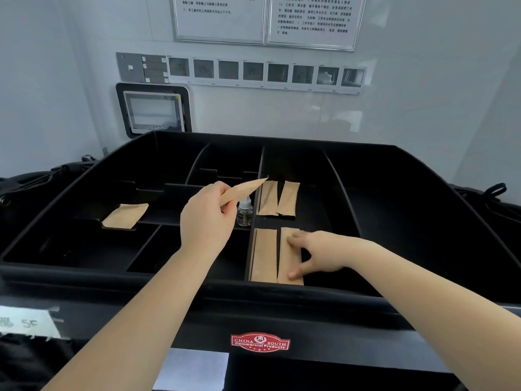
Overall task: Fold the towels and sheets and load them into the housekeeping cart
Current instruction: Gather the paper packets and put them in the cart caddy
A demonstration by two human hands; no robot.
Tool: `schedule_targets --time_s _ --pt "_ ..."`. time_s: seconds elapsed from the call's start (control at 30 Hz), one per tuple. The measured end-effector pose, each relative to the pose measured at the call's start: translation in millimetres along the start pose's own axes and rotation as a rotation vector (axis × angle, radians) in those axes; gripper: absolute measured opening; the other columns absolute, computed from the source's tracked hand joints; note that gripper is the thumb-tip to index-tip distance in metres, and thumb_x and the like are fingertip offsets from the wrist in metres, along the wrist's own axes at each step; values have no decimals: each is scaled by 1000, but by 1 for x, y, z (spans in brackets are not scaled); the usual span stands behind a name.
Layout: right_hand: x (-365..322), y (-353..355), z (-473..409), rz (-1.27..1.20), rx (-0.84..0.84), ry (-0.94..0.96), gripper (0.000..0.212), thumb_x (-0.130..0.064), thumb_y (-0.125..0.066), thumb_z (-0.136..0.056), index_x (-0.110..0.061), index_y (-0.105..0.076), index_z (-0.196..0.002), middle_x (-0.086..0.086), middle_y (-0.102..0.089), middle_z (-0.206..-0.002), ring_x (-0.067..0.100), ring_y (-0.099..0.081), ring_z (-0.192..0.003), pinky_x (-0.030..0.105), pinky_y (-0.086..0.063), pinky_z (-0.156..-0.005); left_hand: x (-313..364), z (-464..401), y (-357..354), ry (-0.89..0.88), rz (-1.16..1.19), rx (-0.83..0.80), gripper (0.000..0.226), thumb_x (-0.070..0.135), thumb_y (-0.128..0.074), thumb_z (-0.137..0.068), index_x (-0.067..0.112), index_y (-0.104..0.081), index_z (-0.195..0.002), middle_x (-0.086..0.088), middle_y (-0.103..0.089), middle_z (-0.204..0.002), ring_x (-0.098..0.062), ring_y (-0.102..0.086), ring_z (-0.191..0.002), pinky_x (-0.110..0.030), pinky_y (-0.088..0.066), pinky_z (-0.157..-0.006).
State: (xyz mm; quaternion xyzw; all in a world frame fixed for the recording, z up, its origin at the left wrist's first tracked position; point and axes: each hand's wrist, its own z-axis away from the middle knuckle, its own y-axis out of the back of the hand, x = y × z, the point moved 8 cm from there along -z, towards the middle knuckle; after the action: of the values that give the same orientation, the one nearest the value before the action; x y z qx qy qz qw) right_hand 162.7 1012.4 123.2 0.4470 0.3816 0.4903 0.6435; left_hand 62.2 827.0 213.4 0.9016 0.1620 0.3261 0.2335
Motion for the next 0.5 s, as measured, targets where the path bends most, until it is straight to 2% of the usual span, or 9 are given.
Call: schedule_targets --time_s 0.1,0.23,0.3,0.4,0.5 --pt "-2 -4 0 -43 -16 21 97 -64 -62 -77 -24 -16 -152 1 -23 -158 24 -35 -137 36 -33 -109 -2 0 -1 8 -2 -12 15 21 -66 -88 16 -66 -102 7 -63 -85 -6 -56 -74 -11 -37 -61" --pt "-4 -5 -1 -67 6 33 99 -62 -66 -76 -25 -14 -152 -1 -16 -160 23 -27 -142 36 -28 -113 -3 -1 -3 9 -2 -28 15 21 -67 -88 15 -66 -102 5 -65 -87 -6 -56 -74 -11 -37 -62" --pt "-3 5 3 -144 74 22 98 -60 -67 -76 -26 -17 -152 -2 -13 -160 21 -18 -145 36 -23 -115 -3 -1 -3 6 -5 -31 16 21 -67 -88 16 -66 -103 4 -66 -88 -5 -56 -75 -10 -37 -63" --pt "-5 47 21 -320 427 46 91 -56 -68 -76 -27 -24 -150 -4 -18 -159 16 -18 -145 33 -22 -114 3 0 -1 -21 -11 -48 17 22 -66 -89 16 -66 -105 4 -66 -90 -4 -56 -76 -16 -44 -67" --pt "-30 90 45 -369 798 161 81 -47 -72 -78 -31 -33 -147 -9 -26 -155 12 -25 -141 31 -25 -110 14 4 4 -73 -31 -65 13 24 -63 -91 18 -67 -102 7 -64 -85 -6 -57 -70 -18 -47 -66"
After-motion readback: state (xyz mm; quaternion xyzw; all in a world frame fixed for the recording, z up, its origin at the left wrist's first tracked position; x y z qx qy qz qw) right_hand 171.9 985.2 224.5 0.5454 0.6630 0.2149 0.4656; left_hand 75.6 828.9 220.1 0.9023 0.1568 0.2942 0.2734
